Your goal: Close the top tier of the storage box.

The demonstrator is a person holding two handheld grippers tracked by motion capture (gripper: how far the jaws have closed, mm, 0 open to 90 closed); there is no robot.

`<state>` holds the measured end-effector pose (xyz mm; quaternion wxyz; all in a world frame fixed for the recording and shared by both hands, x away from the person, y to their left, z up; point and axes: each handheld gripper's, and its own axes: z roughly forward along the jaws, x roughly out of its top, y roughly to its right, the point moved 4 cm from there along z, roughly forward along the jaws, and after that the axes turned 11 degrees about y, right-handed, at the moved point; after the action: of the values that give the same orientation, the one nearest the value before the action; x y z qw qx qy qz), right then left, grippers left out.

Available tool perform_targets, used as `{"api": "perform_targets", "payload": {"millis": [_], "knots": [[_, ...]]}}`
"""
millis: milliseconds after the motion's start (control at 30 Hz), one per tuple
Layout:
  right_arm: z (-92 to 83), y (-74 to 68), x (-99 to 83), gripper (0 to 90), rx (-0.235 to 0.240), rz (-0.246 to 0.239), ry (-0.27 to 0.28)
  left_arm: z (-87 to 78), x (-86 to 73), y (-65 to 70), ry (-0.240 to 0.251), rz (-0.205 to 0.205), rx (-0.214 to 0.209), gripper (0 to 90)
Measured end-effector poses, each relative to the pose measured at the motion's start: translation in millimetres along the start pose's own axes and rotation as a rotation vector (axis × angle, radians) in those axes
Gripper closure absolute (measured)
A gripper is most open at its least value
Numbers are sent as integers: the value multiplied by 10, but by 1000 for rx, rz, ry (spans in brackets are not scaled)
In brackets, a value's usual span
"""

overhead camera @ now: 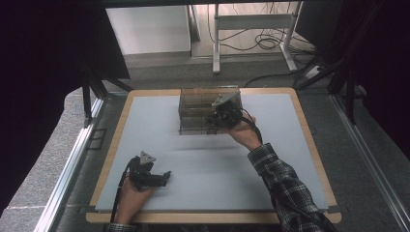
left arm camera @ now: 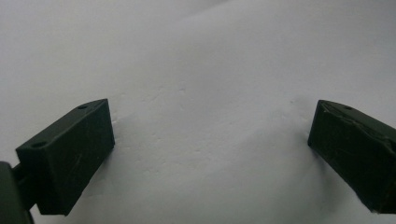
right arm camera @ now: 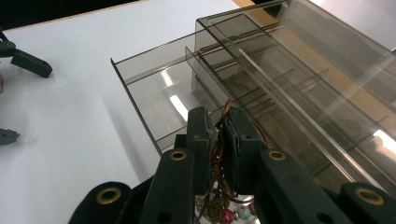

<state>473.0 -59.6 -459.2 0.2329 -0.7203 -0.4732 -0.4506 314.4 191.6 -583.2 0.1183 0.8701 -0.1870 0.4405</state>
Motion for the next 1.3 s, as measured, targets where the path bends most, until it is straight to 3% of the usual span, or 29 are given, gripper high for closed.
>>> {"api": "perform_targets", "payload": {"millis": [533,633,833,1100,1300], "knots": [[128,-14,-87,796,15,16,-25,0,0,0,0,0,0,6],[135,14,-110,773,-6,11,-44,0,0,-1,-1,0,-1,6],[139,18,-129,717,-2,18,-56,0,0,0,-1,0,0,6],[67,28,-63,624,-23,2,-40,0,0,0,0,0,0,6],[1,30,-32,622,-21,-5,-42,0,0,0,0,1,0,6]]}}
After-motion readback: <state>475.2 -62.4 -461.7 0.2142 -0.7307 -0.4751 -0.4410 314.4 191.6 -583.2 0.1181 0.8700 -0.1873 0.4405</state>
